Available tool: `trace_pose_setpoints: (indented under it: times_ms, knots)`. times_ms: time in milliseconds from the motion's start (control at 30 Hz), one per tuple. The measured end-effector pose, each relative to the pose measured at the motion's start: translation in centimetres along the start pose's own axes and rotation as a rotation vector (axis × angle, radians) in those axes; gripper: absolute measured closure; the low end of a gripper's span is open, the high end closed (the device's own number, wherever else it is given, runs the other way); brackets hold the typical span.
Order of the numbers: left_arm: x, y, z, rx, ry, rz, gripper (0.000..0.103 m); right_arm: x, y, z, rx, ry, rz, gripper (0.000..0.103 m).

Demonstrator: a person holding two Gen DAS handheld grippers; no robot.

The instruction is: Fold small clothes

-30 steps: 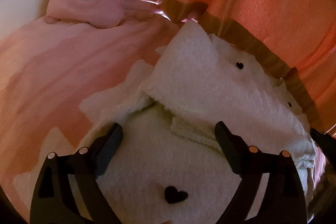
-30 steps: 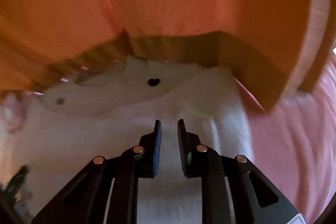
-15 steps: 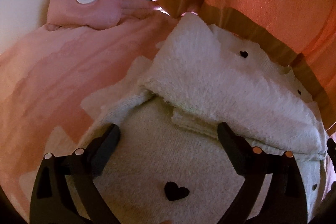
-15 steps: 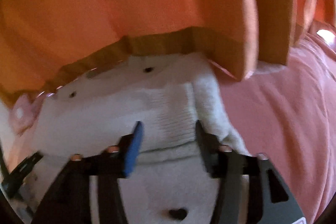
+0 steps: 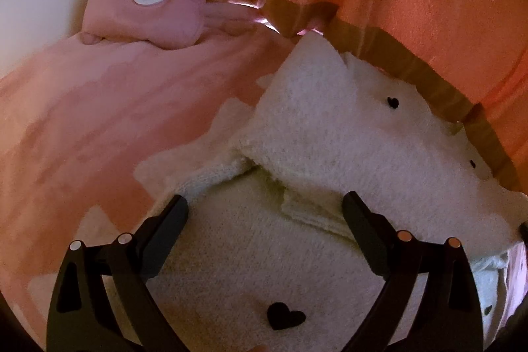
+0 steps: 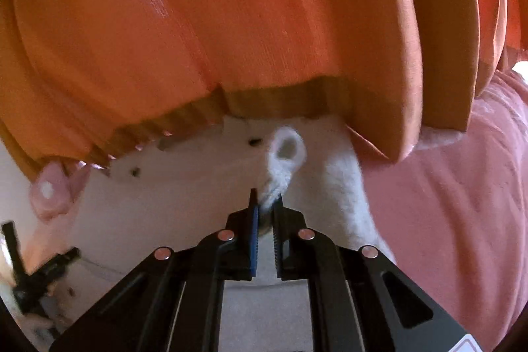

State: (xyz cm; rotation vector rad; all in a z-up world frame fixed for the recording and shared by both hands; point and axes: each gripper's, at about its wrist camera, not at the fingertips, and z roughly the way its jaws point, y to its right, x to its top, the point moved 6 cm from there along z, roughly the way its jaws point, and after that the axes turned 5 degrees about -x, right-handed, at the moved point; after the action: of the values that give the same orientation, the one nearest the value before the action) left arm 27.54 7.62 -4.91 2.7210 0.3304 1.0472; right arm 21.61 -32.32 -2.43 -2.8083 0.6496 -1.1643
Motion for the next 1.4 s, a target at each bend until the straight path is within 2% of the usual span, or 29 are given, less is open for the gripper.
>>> trace_pose_setpoints:
  times_ms: [33, 100, 167, 233, 300, 367, 400, 433, 467, 533, 600, 667, 733, 767, 800, 900, 933, 967, 1033, 1067, 1167, 1300, 1333, 1400]
  knots:
    - [0.0, 0.0, 0.1, 0.001, -0.002, 0.003, 0.01, -0.9, 0.8, 1.5, -0.011, -0.055, 0.024, 0.096]
    - [-0.1, 0.0, 0.1, 0.001, -0.004, 0.007, 0.01, -0.7, 1.7, 1.1, 0.042, -0.063, 0.102, 0.097]
    - [-0.2, 0.0, 0.2, 0.003, -0.006, 0.008, 0.01, 1.0, 0.7, -1.0, 0.065, 0.008, 0.071, 0.097]
    - [-0.2, 0.1, 0.3, 0.009, -0.008, 0.014, 0.009, 1.0, 0.2, -1.0, 0.036, 0.008, 0.021, 0.097]
    - [-0.2, 0.0, 0.3, 0.007, -0.007, 0.013, 0.009, -0.8, 0.9, 1.2, -0.007, -0.077, 0.019, 0.096]
    - [-0.2, -0.1, 0.3, 0.005, -0.006, 0.013, 0.009, -0.6, 1.3, 0.9, 0.003, -0.073, 0.047, 0.096]
    - [-0.2, -0.1, 0.3, 0.005, -0.007, 0.014, 0.009, 0.2, 1.1, 0.0, -0.021, -0.051, 0.043, 0.094]
    - [-0.2, -0.1, 0.4, 0.006, -0.007, 0.015, 0.009, 1.1, 0.8, -1.5, -0.061, 0.011, 0.036, 0.092]
    - [-0.2, -0.1, 0.4, 0.008, -0.008, 0.016, 0.009, 1.8, 0.3, -2.8, -0.084, 0.059, 0.02, 0.083]
    - [-0.2, 0.0, 0.3, 0.013, -0.006, 0.019, 0.009, 2.5, -1.7, -4.8, -0.054, 0.119, -0.029, 0.083]
    - [-0.2, 0.1, 0.1, 0.019, -0.001, 0.022, 0.009, 2.0, -4.5, -5.0, 0.05, 0.083, -0.079, 0.083]
    - [-0.2, 0.0, 0.1, 0.023, -0.004, 0.025, 0.009, 0.1, -7.0, -3.2, 0.143, -0.011, -0.117, 0.084]
    - [-0.3, 0.0, 0.2, 0.025, -0.009, 0.027, 0.009, -1.8, -7.7, -0.5, 0.093, -0.088, -0.183, 0.088]
    - [-0.3, 0.0, 0.2, 0.026, -0.011, 0.03, 0.009, -2.5, -7.0, 0.2, 0.067, -0.097, -0.196, 0.095]
    - [-0.3, 0.0, 0.2, 0.025, -0.012, 0.032, 0.009, -2.6, -6.3, 0.4, 0.073, -0.091, -0.185, 0.097]
    - [-0.3, 0.0, 0.3, 0.03, -0.017, 0.037, 0.008, -1.1, -4.9, -1.3, 0.048, -0.049, -0.091, 0.093]
    - [-0.4, 0.1, 0.4, 0.032, -0.018, 0.039, 0.008, -0.9, -4.9, -2.0, 0.057, -0.029, -0.077, 0.088]
    - [-0.4, 0.2, 0.4, 0.034, -0.019, 0.043, 0.008, -0.9, -4.7, -2.0, 0.056, -0.024, -0.075, 0.087]
    - [-0.5, 0.1, 0.4, 0.032, -0.018, 0.042, 0.008, -2.0, -3.9, -0.2, 0.018, -0.089, -0.076, 0.087]
    - [-0.5, 0.1, 0.4, 0.03, -0.018, 0.041, 0.008, -2.2, -3.2, 0.3, 0.029, -0.098, -0.063, 0.09]
    - [-0.6, 0.1, 0.4, 0.032, -0.019, 0.044, 0.008, -1.6, -3.4, -0.7, 0.043, -0.087, -0.036, 0.091]
    - [-0.6, 0.2, -0.1, 0.008, -0.023, 0.039, 0.008, -1.1, -3.2, -3.6, 0.028, -0.057, -0.036, 0.075]
    - [-0.7, 0.2, -0.4, -0.013, -0.032, 0.037, 0.008, -1.2, -2.8, -4.4, 0.031, -0.063, -0.025, 0.071]
    - [-0.9, -0.1, -2.2, -0.081, -0.073, 0.032, 0.008, -1.6, -1.5, -6.8, 0.045, -0.074, -0.007, 0.056]
